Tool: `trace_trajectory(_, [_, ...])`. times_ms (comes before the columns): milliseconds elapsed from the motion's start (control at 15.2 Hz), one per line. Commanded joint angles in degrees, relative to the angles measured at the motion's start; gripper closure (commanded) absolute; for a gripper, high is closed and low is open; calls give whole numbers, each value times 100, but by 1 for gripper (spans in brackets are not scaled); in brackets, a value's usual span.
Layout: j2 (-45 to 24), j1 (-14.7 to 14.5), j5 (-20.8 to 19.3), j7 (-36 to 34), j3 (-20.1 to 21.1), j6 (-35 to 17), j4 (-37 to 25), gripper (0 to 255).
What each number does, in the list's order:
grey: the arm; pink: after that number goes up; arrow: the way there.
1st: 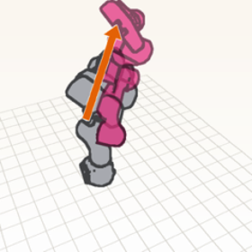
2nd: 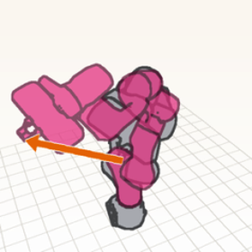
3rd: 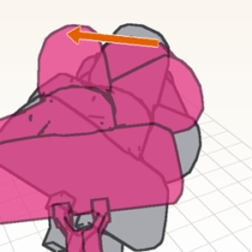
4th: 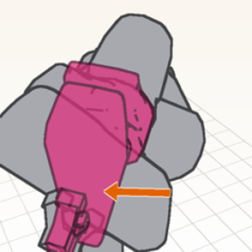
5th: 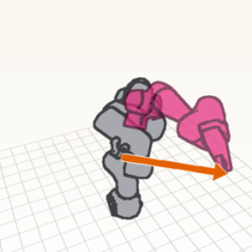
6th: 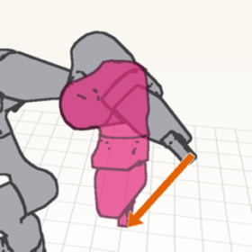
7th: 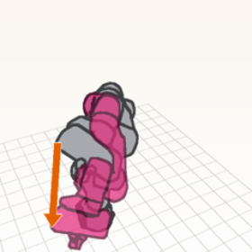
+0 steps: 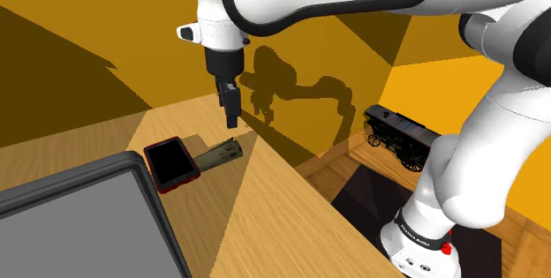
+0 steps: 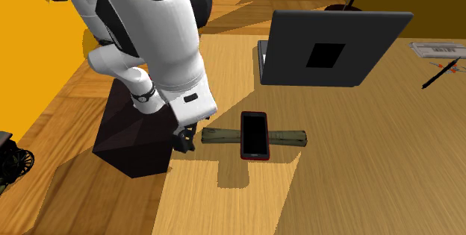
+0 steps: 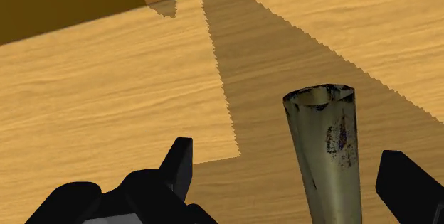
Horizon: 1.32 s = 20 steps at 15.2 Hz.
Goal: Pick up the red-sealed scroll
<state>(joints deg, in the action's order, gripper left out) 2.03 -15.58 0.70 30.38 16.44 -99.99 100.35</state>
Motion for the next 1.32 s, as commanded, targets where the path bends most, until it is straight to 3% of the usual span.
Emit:
trace_trajectory(0, [-351, -141, -136, 139, 149, 39, -279, 0])
trace_trajectory(462, [-1310, -632, -596, 546, 553, 233, -1059, 0])
trace_trajectory(1056, [-1323, -613, -610, 524, 539, -345, -491, 0])
trace_trajectory(1122, [-1327, -610, -611, 530, 537, -340, -501, 255])
trace_trajectory(1254, [-1330, -611, -612, 529, 537, -342, -501, 255])
